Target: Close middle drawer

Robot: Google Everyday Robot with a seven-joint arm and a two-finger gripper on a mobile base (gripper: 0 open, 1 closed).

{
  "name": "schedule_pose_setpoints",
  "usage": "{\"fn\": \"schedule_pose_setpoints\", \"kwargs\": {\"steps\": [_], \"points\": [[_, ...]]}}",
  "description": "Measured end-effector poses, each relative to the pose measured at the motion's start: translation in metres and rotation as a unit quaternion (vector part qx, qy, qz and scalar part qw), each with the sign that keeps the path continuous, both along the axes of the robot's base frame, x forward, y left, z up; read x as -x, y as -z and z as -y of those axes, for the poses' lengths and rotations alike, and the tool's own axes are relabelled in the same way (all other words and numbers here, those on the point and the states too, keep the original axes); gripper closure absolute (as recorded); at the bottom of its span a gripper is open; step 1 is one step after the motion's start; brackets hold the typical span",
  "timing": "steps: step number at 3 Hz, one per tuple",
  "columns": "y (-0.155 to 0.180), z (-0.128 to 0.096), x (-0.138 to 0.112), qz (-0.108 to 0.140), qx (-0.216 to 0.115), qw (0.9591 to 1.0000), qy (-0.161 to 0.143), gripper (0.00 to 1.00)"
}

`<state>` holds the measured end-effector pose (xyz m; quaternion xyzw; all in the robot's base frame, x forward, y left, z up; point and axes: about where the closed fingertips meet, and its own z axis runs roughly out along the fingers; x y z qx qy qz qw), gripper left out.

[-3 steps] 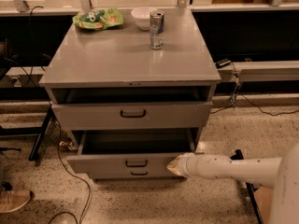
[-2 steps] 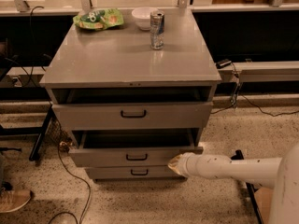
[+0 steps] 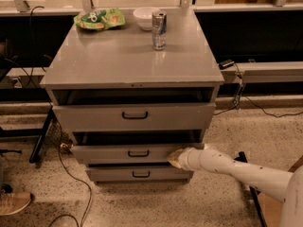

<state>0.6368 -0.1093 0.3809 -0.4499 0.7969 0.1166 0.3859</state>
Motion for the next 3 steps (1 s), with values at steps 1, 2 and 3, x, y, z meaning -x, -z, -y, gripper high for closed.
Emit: {"fn": "schedule_pose_setpoints", "kwargs": {"steps": [1, 2, 3], "points": [[0.000, 0.000, -0.001, 0.000, 0.000, 1.0000, 0.000, 1.00], [-0.004, 0.002, -0.019, 0.012, -0.012, 0.9998, 0.004, 1.00], [-0.010, 0.007, -0.025, 0.024, -0.017, 0.9995, 0.009, 1.00]]}}
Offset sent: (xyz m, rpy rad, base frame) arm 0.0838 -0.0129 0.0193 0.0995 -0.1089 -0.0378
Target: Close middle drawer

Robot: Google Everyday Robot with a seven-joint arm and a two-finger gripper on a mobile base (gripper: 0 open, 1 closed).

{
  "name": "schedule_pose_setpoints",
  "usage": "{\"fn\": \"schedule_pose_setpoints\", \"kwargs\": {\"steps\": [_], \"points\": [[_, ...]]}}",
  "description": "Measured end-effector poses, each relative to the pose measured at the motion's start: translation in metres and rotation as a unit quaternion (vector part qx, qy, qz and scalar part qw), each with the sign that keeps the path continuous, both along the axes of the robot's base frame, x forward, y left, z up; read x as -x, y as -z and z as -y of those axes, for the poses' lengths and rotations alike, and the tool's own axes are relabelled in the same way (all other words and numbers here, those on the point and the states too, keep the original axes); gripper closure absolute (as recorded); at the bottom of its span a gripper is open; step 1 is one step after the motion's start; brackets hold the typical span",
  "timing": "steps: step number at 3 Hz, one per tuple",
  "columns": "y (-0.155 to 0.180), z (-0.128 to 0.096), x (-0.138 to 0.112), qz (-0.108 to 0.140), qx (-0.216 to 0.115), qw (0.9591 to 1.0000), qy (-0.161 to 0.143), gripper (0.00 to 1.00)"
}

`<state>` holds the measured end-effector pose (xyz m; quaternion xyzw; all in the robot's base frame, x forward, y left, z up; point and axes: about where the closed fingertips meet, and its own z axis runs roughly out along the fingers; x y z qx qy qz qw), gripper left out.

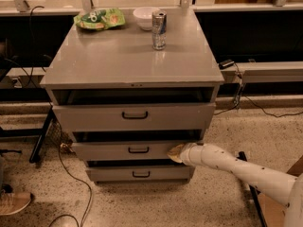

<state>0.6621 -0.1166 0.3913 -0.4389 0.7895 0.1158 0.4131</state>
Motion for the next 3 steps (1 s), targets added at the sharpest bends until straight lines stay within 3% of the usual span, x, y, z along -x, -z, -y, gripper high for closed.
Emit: {"fn": "schedule_pose_setpoints", "kwargs": {"steps": [3], "points": [[0.0000, 0.0001, 0.0010, 0.000, 0.000, 1.0000, 0.000, 1.00]]}}
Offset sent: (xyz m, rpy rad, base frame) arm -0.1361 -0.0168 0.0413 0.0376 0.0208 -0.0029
